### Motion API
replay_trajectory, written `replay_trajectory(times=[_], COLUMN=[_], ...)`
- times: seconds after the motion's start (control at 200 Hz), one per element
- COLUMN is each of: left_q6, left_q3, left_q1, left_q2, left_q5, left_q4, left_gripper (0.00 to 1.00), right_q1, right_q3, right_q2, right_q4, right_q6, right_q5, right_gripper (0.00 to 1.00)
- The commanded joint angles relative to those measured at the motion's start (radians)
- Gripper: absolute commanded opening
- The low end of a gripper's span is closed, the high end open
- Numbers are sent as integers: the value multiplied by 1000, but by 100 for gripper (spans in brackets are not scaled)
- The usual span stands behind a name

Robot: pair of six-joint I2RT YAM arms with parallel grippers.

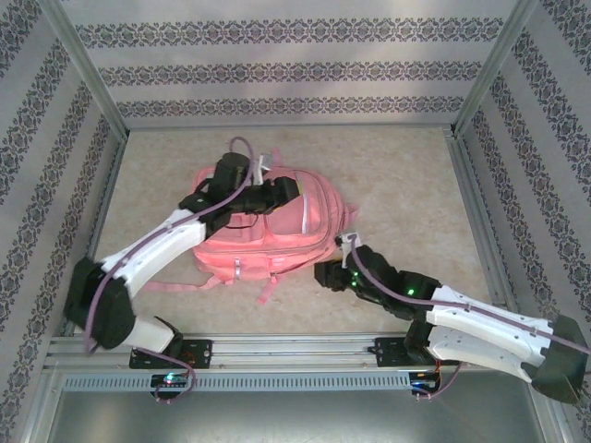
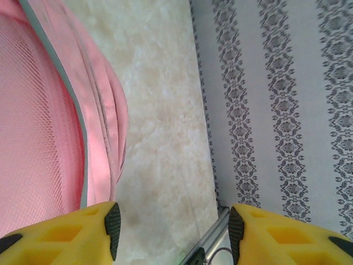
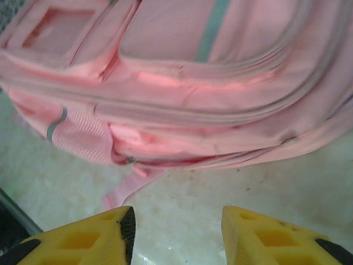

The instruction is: Pack the student bag

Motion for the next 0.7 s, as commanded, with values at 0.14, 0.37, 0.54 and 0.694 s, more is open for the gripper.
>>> replay_trajectory(times=[0.14,0.37,0.54,0.694], left_q6=[54,-29,-64,-123], left_q3=[-90,-140,-213,-313], left_q1=[48,62,63,50], left_q2=[-258,-373,-461,-497], left_q5=[-233,-377,-355,-299], left_q4=[-329,-479,-460,-502], left_gripper=[58,58,56,51], right_q1=[180,216,253,251], right_q3=[59,64,38,2], right_q2=[258,470,587,603], right_q4=[125,346,552,639], right_q6=[9,9,-50,-48], right_q5=[152,261,292,299], right_gripper=[46,49,46,46])
